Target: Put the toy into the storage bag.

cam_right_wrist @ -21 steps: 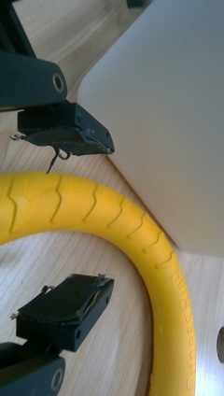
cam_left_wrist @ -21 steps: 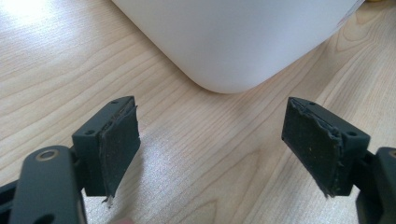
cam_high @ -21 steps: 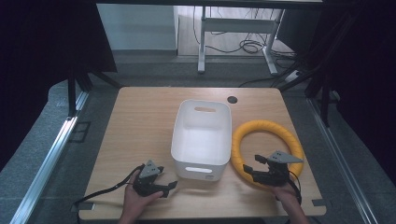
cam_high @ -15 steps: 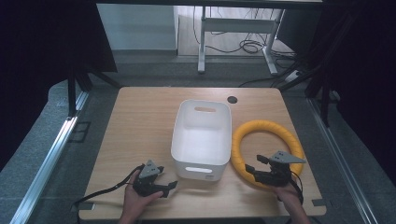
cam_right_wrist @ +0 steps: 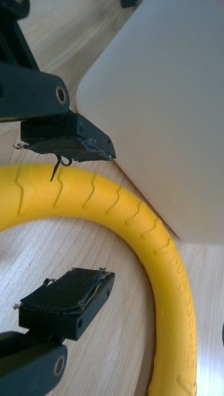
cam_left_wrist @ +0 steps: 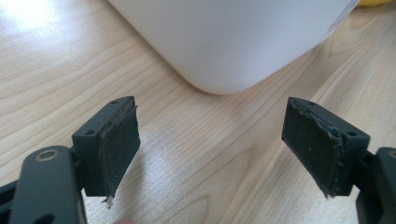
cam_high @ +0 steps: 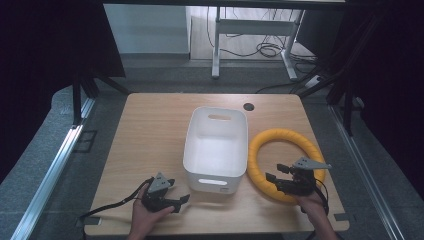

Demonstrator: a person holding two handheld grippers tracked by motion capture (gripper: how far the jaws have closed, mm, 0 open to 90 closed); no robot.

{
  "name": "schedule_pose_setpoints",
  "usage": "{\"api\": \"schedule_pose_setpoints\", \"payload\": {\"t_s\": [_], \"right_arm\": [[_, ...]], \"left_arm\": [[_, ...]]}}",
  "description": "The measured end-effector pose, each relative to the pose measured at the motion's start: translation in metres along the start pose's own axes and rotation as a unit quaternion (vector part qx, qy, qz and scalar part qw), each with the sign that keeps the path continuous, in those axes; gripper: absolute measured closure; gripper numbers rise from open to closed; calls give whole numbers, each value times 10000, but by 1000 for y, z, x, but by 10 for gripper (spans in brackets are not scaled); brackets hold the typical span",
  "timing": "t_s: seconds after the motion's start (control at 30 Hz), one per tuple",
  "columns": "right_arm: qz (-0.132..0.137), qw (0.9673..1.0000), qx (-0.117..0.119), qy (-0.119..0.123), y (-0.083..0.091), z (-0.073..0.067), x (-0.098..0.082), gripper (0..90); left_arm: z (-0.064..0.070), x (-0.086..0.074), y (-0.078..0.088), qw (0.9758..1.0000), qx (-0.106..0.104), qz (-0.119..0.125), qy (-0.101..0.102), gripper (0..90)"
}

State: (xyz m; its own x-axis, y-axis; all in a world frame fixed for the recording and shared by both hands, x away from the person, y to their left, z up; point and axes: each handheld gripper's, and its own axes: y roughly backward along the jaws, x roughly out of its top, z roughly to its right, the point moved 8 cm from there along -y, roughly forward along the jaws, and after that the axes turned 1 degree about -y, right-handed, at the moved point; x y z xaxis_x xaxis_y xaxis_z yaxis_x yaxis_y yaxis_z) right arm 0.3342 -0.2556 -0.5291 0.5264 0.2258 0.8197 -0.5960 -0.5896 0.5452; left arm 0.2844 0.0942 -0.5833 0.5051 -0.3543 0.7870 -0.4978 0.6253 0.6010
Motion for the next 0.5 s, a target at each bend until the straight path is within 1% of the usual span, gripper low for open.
{"api": "schedule_pose_setpoints", "payload": {"t_s": [0.03,0.07,0.1,0.13,0.17,0.2,0.23,0.27,0.3,0.33,0.37,0.4,0.43,0.5], "right_arm": [[-76,9999,9,68,-1,-1,2,347],[-338,9992,6,206,-2,-4,4,346],[-338,9992,6,206,-2,-4,4,346],[-562,9977,2,384,-1,-8,7,345],[-562,9977,2,384,-1,-8,7,345],[-652,9968,28,463,0,-9,9,343],[-805,9948,-10,631,1,-10,14,341],[-805,9948,-10,631,1,-10,14,341],[-933,9934,13,662,2,-9,17,342],[-1004,9927,15,662,2,-8,18,342],[-1065,9920,34,672,1,-7,19,341],[-1065,9920,34,672,1,-7,19,341],[-1230,9897,83,730,0,-5,19,341],[-1376,9877,148,732,-2,-5,17,338]], "left_arm": [[0,0,0,10000,3,0,-3,192],[0,0,0,10000,-4,-7,-14,192],[0,0,0,10000,-4,-7,-14,192],[0,0,0,10000,-16,-4,-18,192],[0,0,0,10000,-16,-4,-18,192],[0,0,0,10000,-16,-3,-20,192],[-1,0,0,10000,7,-9,-31,192],[-1,0,0,10000,7,-9,-31,192],[-1,0,1,10000,16,-11,-30,192],[-1,0,1,10000,15,-1,-20,192],[-1,1,1,10000,16,9,-9,192],[-1,1,1,10000,16,9,-9,192],[-1,1,1,10000,23,-1,-2,192],[-1,0,0,10000,26,-19,2,192]]}}
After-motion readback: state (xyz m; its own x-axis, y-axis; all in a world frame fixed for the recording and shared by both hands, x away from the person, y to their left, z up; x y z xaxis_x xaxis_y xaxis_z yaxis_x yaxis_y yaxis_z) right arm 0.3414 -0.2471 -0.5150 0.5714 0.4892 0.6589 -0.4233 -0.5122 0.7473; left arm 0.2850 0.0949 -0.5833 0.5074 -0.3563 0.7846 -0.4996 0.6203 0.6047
